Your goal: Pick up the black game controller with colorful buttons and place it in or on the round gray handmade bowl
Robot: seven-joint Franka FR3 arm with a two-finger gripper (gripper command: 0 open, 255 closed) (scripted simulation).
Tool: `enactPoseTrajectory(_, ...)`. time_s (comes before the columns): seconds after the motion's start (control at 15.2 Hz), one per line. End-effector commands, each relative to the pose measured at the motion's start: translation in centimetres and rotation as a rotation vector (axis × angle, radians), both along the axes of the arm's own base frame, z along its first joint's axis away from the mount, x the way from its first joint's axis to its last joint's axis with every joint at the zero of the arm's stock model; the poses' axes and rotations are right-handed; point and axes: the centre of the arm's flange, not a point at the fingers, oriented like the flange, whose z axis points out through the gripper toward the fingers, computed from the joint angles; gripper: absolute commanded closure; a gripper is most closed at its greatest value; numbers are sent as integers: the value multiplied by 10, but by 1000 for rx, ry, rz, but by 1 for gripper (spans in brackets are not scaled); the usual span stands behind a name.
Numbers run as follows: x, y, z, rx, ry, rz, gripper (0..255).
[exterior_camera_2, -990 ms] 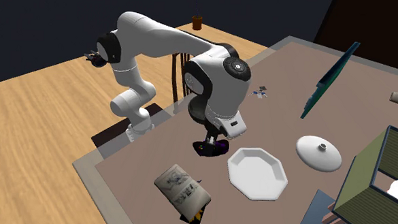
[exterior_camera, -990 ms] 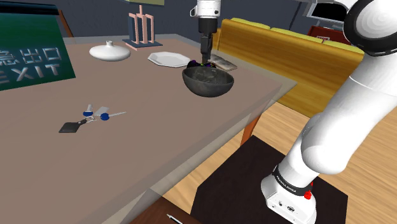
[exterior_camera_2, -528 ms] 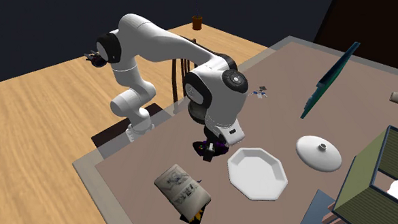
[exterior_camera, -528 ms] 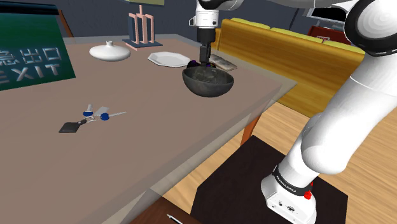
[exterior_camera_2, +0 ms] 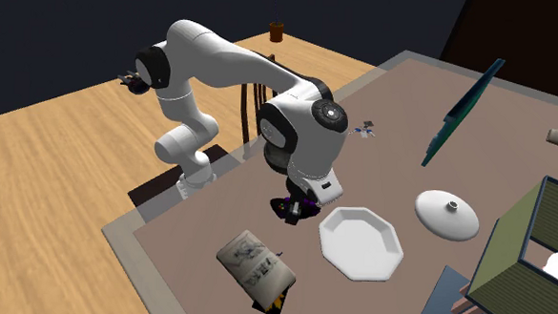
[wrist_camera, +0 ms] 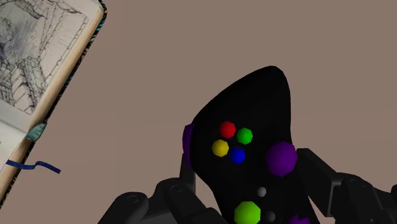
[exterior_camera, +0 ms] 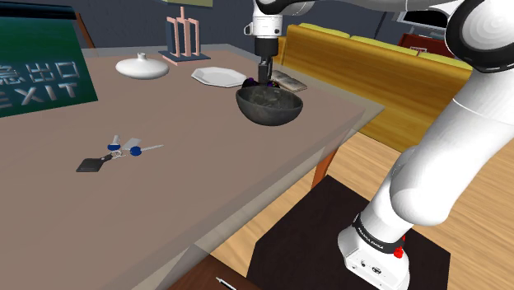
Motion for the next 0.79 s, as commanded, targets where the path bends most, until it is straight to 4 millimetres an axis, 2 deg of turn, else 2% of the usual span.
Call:
enactPoseTrajectory(0.0,0,0,-1,0,1,0,255)
enactPoseTrajectory(0.53,0,0,-1,0,1,0,255)
enactPoseTrajectory(0.73,0,0,15,0,1,0,255)
